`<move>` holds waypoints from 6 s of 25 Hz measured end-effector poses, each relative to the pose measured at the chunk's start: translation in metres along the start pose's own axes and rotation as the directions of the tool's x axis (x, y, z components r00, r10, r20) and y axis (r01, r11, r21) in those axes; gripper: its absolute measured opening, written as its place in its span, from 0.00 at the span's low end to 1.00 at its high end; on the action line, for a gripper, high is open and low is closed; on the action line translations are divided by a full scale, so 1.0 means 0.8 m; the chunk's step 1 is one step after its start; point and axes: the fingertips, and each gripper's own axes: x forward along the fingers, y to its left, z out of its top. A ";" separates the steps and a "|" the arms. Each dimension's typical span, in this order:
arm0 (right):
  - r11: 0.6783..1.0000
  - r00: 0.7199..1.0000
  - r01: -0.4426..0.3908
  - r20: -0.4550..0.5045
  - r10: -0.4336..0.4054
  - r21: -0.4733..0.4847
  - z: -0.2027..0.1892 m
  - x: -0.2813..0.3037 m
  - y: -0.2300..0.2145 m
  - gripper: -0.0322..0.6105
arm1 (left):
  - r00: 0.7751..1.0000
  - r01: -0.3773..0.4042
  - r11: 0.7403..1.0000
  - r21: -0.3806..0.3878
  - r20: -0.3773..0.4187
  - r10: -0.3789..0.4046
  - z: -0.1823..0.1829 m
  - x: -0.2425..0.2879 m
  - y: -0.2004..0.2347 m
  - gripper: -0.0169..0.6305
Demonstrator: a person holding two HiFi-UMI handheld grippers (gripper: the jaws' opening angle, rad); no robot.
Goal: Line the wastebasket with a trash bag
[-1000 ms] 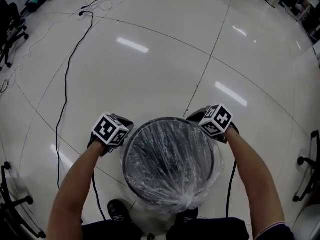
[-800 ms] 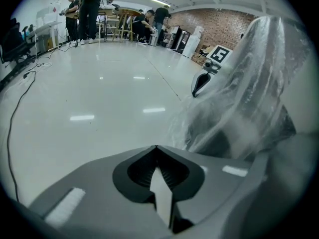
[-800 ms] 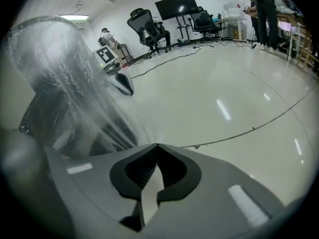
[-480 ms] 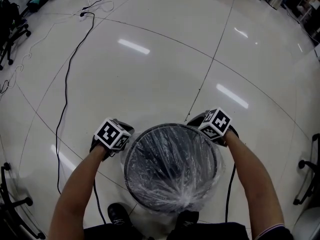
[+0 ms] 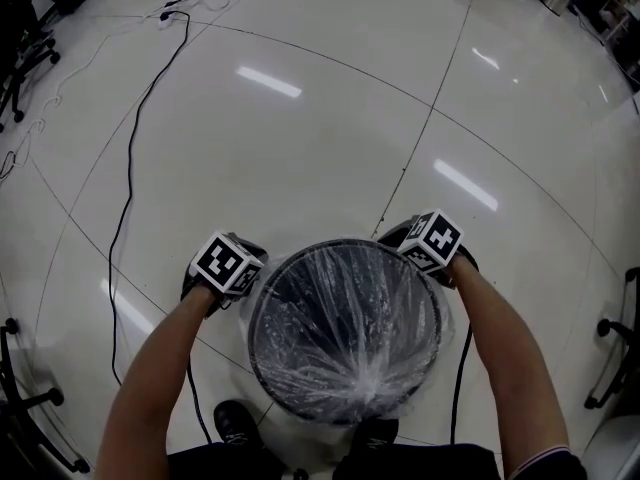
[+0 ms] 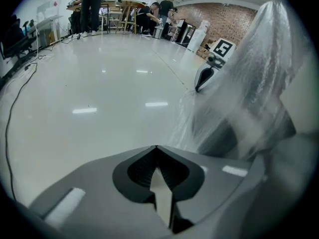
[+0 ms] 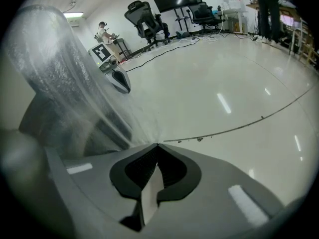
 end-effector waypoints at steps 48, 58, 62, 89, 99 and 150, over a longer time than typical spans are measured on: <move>0.915 0.901 0.358 0.191 -0.391 0.184 0.056 -0.220 -0.017 0.05 | 0.956 -0.222 0.975 0.027 0.203 0.212 0.064 -0.186 -0.004 0.05; 0.953 0.914 0.303 0.279 -0.295 0.012 0.135 -0.280 0.128 0.05 | 0.918 -0.280 0.957 0.074 0.311 0.245 0.098 -0.287 -0.083 0.04; 0.964 0.933 0.260 0.271 -0.236 -0.055 0.151 -0.283 0.198 0.05 | 0.913 -0.271 0.959 0.087 0.339 0.228 0.093 -0.312 -0.123 0.05; 0.968 0.973 0.227 0.057 -0.222 -0.107 0.141 -0.191 0.319 0.05 | 0.904 -0.217 0.972 0.095 0.394 0.163 0.029 -0.334 -0.214 0.05; 0.988 0.989 0.132 -0.061 -0.137 -0.081 0.141 -0.132 0.287 0.05 | 0.911 -0.200 0.976 0.088 0.383 0.152 0.052 -0.310 -0.190 0.04; 0.998 0.989 0.027 -0.141 -0.035 -0.059 0.138 0.014 0.251 0.09 | 0.935 -0.104 0.994 0.019 0.344 0.091 0.019 -0.272 -0.142 0.05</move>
